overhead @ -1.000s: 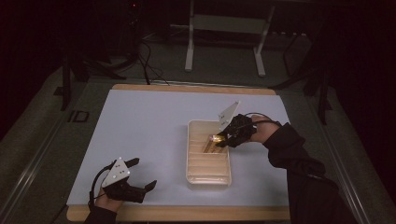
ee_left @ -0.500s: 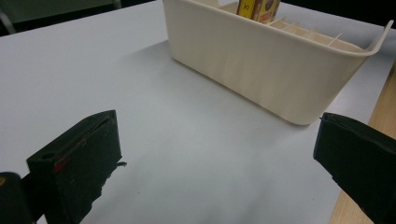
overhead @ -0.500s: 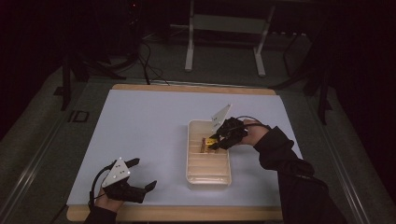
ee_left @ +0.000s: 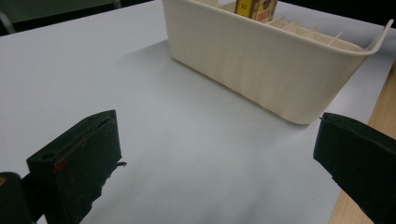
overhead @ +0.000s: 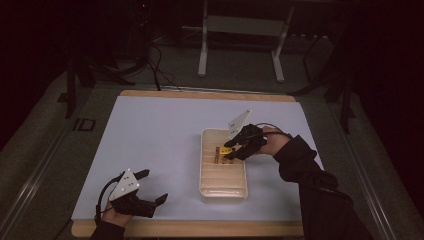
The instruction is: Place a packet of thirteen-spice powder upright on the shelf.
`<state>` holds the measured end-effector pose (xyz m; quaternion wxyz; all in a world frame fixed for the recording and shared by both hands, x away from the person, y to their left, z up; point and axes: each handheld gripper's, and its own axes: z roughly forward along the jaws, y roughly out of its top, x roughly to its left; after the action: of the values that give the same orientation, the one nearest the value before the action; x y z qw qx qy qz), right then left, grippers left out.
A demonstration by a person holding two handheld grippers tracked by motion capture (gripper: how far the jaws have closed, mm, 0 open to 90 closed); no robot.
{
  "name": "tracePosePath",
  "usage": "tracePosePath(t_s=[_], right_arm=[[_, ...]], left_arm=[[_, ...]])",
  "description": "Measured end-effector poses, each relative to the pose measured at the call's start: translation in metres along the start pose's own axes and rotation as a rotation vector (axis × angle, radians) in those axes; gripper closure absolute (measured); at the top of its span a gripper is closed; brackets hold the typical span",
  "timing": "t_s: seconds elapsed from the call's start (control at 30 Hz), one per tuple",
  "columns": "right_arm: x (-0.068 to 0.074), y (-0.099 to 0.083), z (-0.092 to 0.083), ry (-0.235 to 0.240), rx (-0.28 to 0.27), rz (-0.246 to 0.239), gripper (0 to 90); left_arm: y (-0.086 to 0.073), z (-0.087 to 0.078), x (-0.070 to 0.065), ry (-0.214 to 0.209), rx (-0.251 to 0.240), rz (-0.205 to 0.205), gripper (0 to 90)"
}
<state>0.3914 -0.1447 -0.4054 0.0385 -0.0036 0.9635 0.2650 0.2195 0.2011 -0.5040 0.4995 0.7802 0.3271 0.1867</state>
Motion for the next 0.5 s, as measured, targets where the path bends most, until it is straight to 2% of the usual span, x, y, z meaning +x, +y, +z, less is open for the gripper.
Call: tracePosePath(t_s=[0.1, 0.13, 0.2, 0.3, 0.43, 0.5], right_arm=[[0.001, -0.001, -0.010, -0.029, -0.035, 0.026, 48.1], [0.001, -0.001, -0.013, -0.043, -0.047, 0.035, 43.7], [0.001, -0.003, -0.019, -0.065, -0.056, 0.067, 39.6], [0.002, -0.006, -0.024, -0.092, -0.062, 0.109, 28.3], [0.003, -0.016, -0.031, -0.134, -0.081, 0.169, 20.0], [0.002, -0.022, -0.035, -0.135, -0.091, 0.195, 16.1]], left_arm=[[0.000, 0.000, 0.000, 0.001, 0.000, 0.001, 0.9], [0.000, 0.000, 0.000, 0.001, 0.000, 0.000, 0.9], [0.000, 0.000, 0.000, 0.001, 0.000, 0.000, 1.0], [0.000, 0.000, 0.000, 0.001, 0.001, 0.000, 0.9], [0.000, 0.000, 0.000, 0.002, 0.001, -0.001, 0.9], [0.000, 0.000, 0.000, 0.002, 0.000, -0.001, 0.9]])
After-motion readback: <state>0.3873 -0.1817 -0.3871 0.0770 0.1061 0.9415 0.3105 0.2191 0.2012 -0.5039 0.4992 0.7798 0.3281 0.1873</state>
